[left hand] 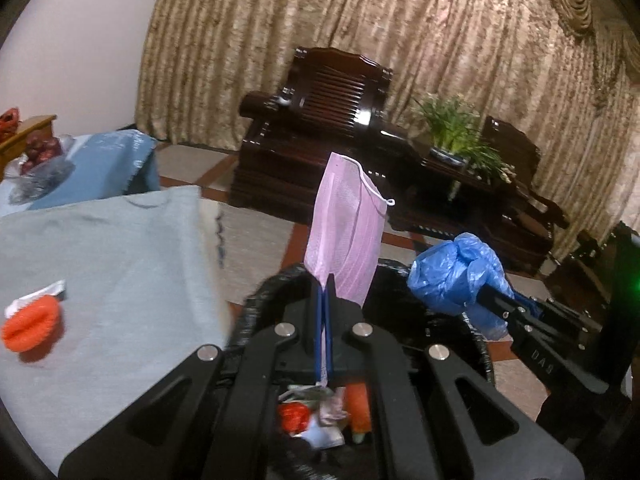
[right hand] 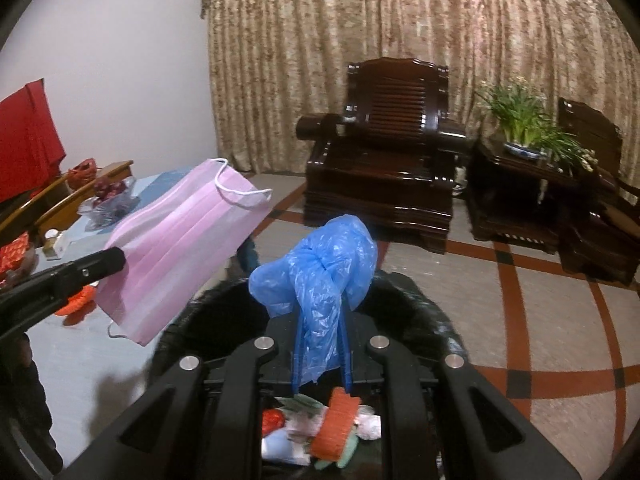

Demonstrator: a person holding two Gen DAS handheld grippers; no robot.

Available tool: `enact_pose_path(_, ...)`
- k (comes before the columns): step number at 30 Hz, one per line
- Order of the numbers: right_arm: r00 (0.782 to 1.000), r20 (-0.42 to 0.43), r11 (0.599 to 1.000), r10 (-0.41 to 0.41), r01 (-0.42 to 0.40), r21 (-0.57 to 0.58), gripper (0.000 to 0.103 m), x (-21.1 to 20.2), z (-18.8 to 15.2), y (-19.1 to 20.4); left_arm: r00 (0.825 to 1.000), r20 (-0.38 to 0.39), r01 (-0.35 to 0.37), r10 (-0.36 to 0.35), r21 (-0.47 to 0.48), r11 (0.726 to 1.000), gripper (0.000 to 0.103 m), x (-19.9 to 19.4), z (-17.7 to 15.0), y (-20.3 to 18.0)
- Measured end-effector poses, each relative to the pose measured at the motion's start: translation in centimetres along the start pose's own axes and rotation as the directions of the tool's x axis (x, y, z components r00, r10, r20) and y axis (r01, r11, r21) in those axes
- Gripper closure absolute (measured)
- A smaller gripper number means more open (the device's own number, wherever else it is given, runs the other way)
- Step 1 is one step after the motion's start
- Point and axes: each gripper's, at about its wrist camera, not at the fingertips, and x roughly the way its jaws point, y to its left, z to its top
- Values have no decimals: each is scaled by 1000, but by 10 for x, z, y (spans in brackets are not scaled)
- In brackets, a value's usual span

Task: Collect trash
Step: 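Open both tools to drop the pink mask and blue bag into the bin, then move both open tools back over the orange net and white tube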

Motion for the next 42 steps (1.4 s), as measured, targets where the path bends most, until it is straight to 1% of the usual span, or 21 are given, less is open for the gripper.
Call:
enact_pose_path(6, 999, -28, 999, -37, 37, 26, 88, 7, -8, -21, 998, -60, 21, -20, 26, 999, 103, 34, -13, -23)
enact_pose_path(13, 996, -78, 998, -50, 53, 37, 88, 20, -23, -29, 990, -135, 36, -32, 24, 999, 102, 63, -28, -23)
enact_pose_path(16, 993, -98, 997, -64, 68, 36, 88, 24, -31, -30, 986, -163, 44, -41, 16, 999, 98, 72, -31, -21)
enact_pose_path(17, 992, -108, 997, -70, 74, 36, 86, 26, -32, -31, 984, -174, 51, -49, 8, 999, 90, 75, -32, -19)
enact_pose_path(18, 991, -114, 997, -70, 75, 36, 81, 26, -36, -33, 983, -178, 49, -47, 5, 999, 84, 76, -32, -19)
enact_pose_path(19, 990, -120, 996, -72, 77, 37, 78, 27, -38, -33, 983, -177, 47, -46, 2, 999, 68, 75, -32, -18)
enact_pose_path(20, 990, -121, 996, -76, 81, 35, 71, 27, -39, -32, 984, -173, 49, -49, -3, 999, 61, 74, -32, -16)
enact_pose_path(21, 989, -122, 996, -81, 86, 32, 65, 27, -40, -32, 984, -169, 51, -51, -8, 999, 60, 73, -32, -14)
enact_pose_path(22, 989, -124, 996, -83, 87, 32, 62, 27, -41, -32, 984, -169, 51, -52, -8, 999, 58, 71, -33, -12)
enact_pose_path(23, 989, -126, 996, -83, 88, 33, 58, 27, -43, -32, 984, -169, 50, -51, -8, 999, 54, 70, -33, -12)
enact_pose_path(24, 988, -127, 995, -85, 90, 35, 49, 27, -43, -32, 985, -166, 47, -47, -6, 999, 51, 69, -33, -12)
enact_pose_path(25, 988, -124, 995, -88, 93, 39, 42, 26, -44, -32, 987, -156, 39, -39, -3, 999, 43, 67, -32, -10)
enact_pose_path(26, 989, -117, 995, -90, 95, 41, 30, 25, -44, -31, 989, -147, 34, -33, 2, 999, 36, 63, -32, -8)
enact_pose_path(27, 990, -110, 995, -91, 96, 39, 19, 23, -44, -31, 991, -130, 26, -24, 12, 1000, 32, 58, -31, -5)
enact_pose_path(28, 991, -99, 995, -91, 95, 34, 15, 21, -44, -28, 993, -118, 17, -14, 19, 1000, 26, 53, -29, -3)
enact_pose_path(29, 992, -94, 995, -88, 92, 31, 9, 21, -43, -28, 994, -105, 4, -1, 24, 1000, 21, 48, -28, -1)
enact_pose_path(30, 993, -85, 996, -81, 84, 29, 6, 18, -42, -25, 996, -89, -8, 10, 26, 1000, 18, 41, -26, 4)
enact_pose_path(32, 995, -76, 998, -60, 63, 27, 6, 15, -40, -20, 997, -68, -29, 31, 22, 999, 12, 29, -24, 11)
enact_pose_path(35, 997, -60, 999, -39, 40, 22, 6, 12, -35, -11, 996, -39, -76, 77, 23, 997, 11, 11, -20, 26)
enact_pose_path(38, 999, -36, 1000, -9, 10, 9, 6, 9, -28, 3, 991, -13, -133, 133, 22, 991, 10, -11, -20, 46)
enact_pose_path(42, 999, -14, 999, 36, -36, -12, 6, 7, -17, 27, 980, 13, -198, 198, -23, 980, 10, -43, -22, 77)
